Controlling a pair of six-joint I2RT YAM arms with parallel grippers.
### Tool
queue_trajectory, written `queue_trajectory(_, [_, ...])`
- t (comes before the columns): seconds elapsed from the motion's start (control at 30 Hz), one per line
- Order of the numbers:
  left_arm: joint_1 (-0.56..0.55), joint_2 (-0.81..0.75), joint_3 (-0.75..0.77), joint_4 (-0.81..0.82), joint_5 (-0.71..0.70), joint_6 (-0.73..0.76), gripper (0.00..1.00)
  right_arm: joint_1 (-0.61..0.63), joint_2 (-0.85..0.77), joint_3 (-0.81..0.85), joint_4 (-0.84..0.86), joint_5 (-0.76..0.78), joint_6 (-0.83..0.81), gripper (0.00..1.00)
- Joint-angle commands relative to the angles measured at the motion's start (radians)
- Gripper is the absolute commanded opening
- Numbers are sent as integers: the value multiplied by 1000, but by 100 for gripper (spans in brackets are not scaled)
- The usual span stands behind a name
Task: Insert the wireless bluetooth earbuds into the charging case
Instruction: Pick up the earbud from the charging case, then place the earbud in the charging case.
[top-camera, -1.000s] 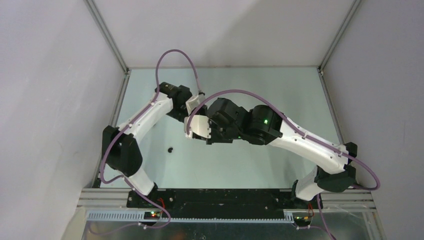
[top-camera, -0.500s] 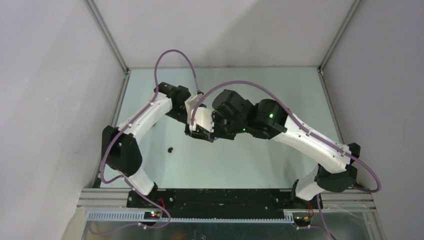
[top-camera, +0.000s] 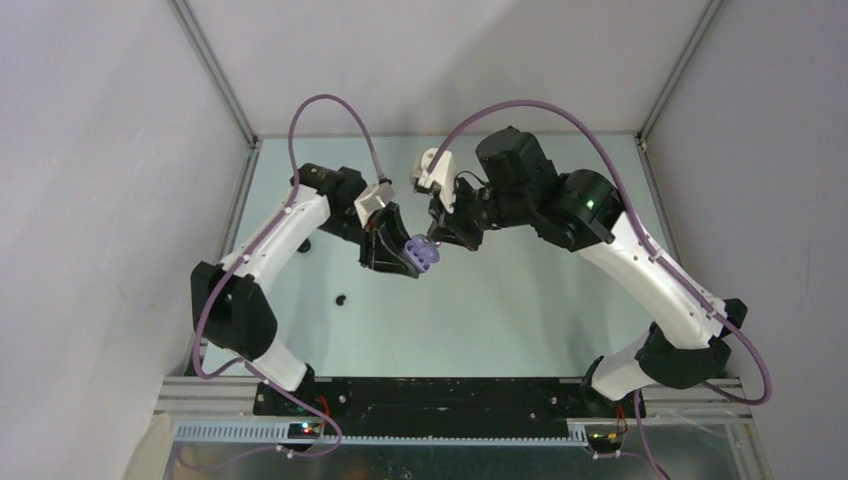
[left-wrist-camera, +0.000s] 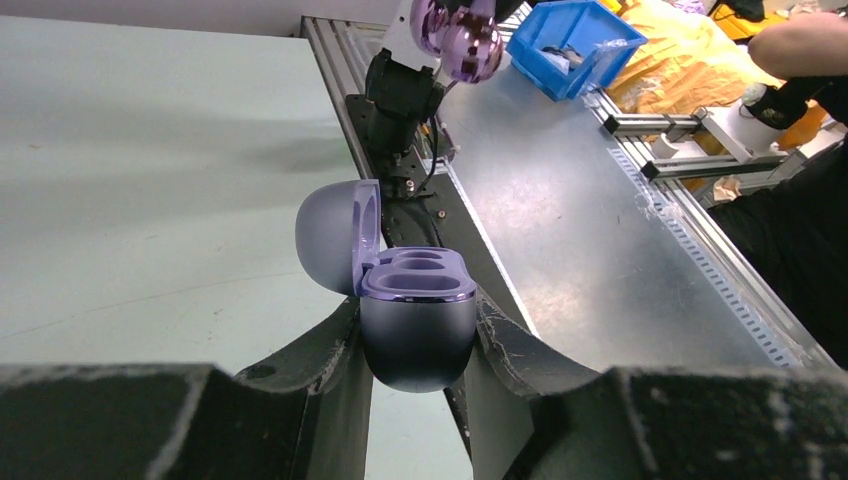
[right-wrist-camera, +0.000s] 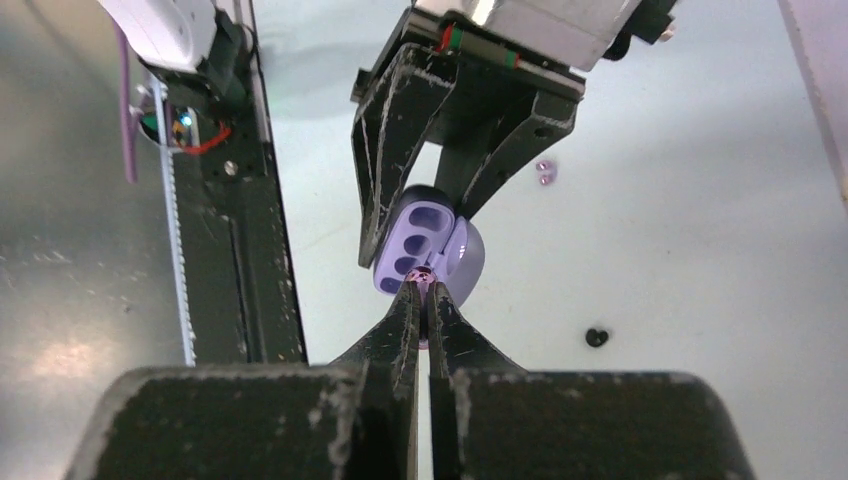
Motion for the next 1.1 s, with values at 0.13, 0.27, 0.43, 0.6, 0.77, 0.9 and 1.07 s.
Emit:
queue_trajectory(0.13, [33,8,48,-38,51,-35,0,-33,44,16,118,-133,126,0])
queue_trajectory(0.27, [48,29,104,-43,-3,-93,0,-38,52,56,91,-115,120,0])
queue_trajectory(0.43, [22,7,159,56,-161,-291,0,-55,28,129,22,-111,79,0])
queue_trajectory(0.6, [-51,-258,-182,918,-626,-995,0,-62,-12,126,-3,-97,52,0])
queue_trajectory(0.77, [-46,-395,-295,1284,-665,-1198,0,-93,-45,85,32,-113,64,0])
queue_trajectory(0.9, [-23,-395,-350,1541,-543,-1454,0,-142,-54,72,63,-156,81,0])
queue_trajectory(1.07, [-14,-432,-596,2275,-465,-1945,0,-237,-67,48,103,-358,107,0])
